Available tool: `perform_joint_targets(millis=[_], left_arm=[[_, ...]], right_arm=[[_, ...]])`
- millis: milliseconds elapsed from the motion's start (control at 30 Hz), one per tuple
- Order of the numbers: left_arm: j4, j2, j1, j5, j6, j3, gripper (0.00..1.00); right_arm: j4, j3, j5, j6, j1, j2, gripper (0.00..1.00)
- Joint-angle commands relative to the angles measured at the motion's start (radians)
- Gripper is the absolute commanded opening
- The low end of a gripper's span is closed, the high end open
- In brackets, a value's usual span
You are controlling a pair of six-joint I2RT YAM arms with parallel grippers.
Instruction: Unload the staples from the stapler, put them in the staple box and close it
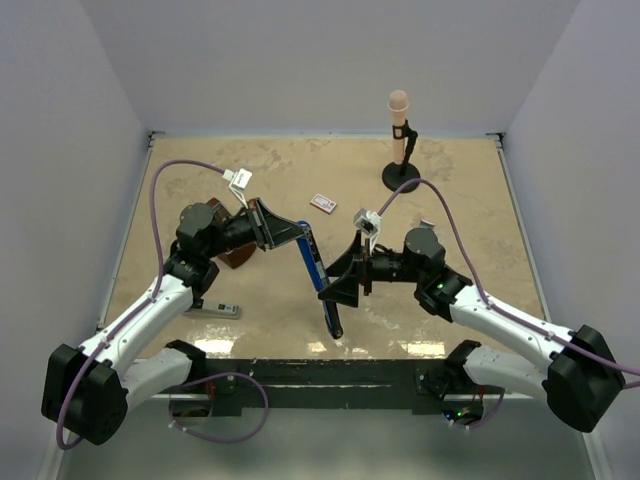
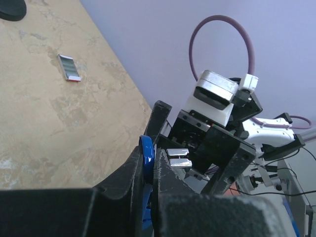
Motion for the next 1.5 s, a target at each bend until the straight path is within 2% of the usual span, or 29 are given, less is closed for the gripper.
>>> perform_joint_targets(millis=[0,67,300,433,500,567,633,733,833,900,1000,1033,1133,1233,1467], left_arm=[[0.180,-0.039,0.000,0.034,-0.075,0.009,0.00],[0.197,-0.043,0.000,0.036,-0.078,0.006,0.00],[0.249,-0.057,-0.002,0.050,-0.101,-0.012,0.00],[0.264,-0.059,0.000,0.054,-0.103,-0.022,0.00],[0.281,-0.060,0.000,0.059,-0.110,-0.031,0.00],[0.290,-0.063,0.000,0.060,-0.111,-0.038,0.00],[0.307,-0.063,-0.002,0.063,-0.115,-0.051,0.00],[0.324,-0.060,0.000,0.065,-0.120,-0.060,0.00],[0.323,-0.056,0.000,0.065,-0.118,-0.058,0.00],[0.315,-0.043,-0.002,0.070,-0.109,-0.049,0.00],[0.269,-0.030,0.000,0.071,-0.078,-0.022,0.16],[0.237,-0.030,0.000,0.071,-0.068,-0.012,0.27],[0.122,-0.023,0.001,0.057,0.000,0.046,0.43],[0.044,-0.014,0.008,0.047,0.052,0.109,0.50],[0.010,0.021,0.034,0.063,0.044,0.173,0.60]], right_arm=[[0.138,-0.015,-0.083,0.021,-0.005,0.003,0.88],[0.167,-0.029,-0.085,0.032,-0.005,0.007,0.82],[0.283,-0.063,-0.108,0.093,-0.004,0.043,0.79],[0.320,-0.063,-0.112,0.115,-0.004,0.049,0.61],[0.369,-0.073,-0.114,0.142,-0.005,0.046,0.57],[0.404,-0.084,-0.115,0.174,-0.005,0.045,0.56],[0.440,-0.092,-0.117,0.190,-0.005,0.049,0.44],[0.455,-0.096,-0.126,0.199,-0.005,0.062,0.18],[0.437,-0.101,-0.106,0.198,-0.004,0.053,0.02],[0.417,-0.101,-0.082,0.193,-0.005,0.045,0.00],[0.359,-0.098,-0.047,0.170,-0.005,0.025,0.00],[0.345,-0.098,-0.040,0.164,-0.004,0.017,0.00],[0.287,-0.106,-0.007,0.142,-0.005,0.000,0.00],[0.248,-0.119,0.015,0.129,-0.007,-0.004,0.00],[0.173,-0.149,0.073,0.115,-0.008,-0.029,0.00]])
